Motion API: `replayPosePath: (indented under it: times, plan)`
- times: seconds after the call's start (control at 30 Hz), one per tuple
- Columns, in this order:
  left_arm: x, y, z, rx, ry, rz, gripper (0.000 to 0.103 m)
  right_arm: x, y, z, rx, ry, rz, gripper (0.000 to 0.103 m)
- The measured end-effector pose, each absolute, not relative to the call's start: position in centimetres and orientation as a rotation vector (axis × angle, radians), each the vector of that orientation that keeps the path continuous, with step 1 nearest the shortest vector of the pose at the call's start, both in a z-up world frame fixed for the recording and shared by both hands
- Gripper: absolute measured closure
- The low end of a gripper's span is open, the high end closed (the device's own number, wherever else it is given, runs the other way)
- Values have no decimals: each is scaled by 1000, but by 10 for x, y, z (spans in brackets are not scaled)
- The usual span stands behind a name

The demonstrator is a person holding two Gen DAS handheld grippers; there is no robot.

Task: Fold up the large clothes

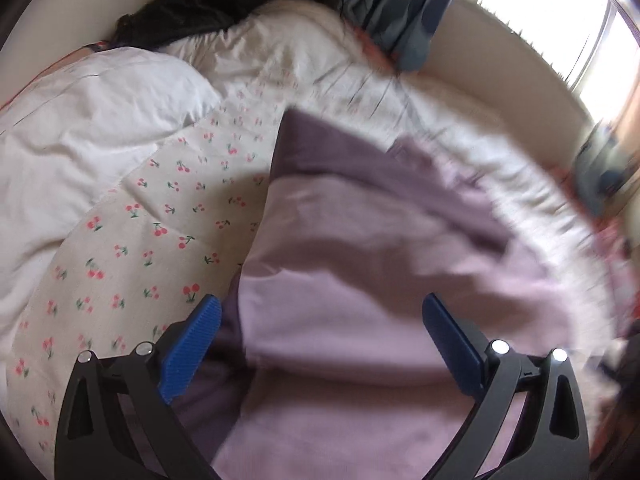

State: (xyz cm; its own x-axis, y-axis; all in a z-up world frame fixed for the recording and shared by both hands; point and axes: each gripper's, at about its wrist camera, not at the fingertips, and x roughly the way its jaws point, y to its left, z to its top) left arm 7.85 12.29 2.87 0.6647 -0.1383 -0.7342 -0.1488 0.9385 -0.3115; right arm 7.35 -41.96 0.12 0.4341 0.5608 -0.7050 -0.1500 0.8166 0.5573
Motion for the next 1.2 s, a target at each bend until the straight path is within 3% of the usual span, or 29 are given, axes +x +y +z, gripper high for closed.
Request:
replayPosePath:
  times: [0.2, 0.4, 0.6, 0.9, 0.93, 1.0, 1.03, 1.07, 1.1, 1.13, 1.17, 1.2]
  plan:
    - [-17, 151, 63, -277, 863, -83, 6, -55, -458, -51, 659, 1271, 565, 17]
    - [-125, 218, 58, -238, 982, -82, 6, -112, -446, -67, 760, 1347, 746, 17]
    - [-187, 264, 22, -458, 1130, -161, 6, -135, -425, -72, 715, 1425, 827, 13]
    - [-206, 244, -48, -573, 1383, -259, 6, -136, -420, -72, 708, 1420, 800, 9]
    - [-206, 236, -56, -544, 1434, -255, 6, -138, -413, -74, 689, 1416, 788, 16]
    - [-208, 229, -53, -518, 1443, -243, 6, -137, -405, -71, 635, 1404, 742, 40]
    - [-208, 226, -48, -526, 1413, -256, 10, -137, -402, -69, 614, 1385, 721, 61]
    - [-210, 226, -40, -533, 1366, -246, 33, -136, -399, -62, 621, 1344, 718, 75]
    - [-211, 225, -34, -544, 1342, -242, 48, -136, -398, -54, 646, 1293, 728, 77]
    - [-212, 227, -25, -579, 1310, -255, 75, -135, -397, -46, 677, 1243, 742, 81]
    - [-213, 228, -19, -614, 1285, -277, 85, -133, -398, -36, 705, 1192, 754, 83]
    - [-213, 226, -2, -627, 1245, -300, 86, -132, -398, -24, 729, 1139, 762, 83]
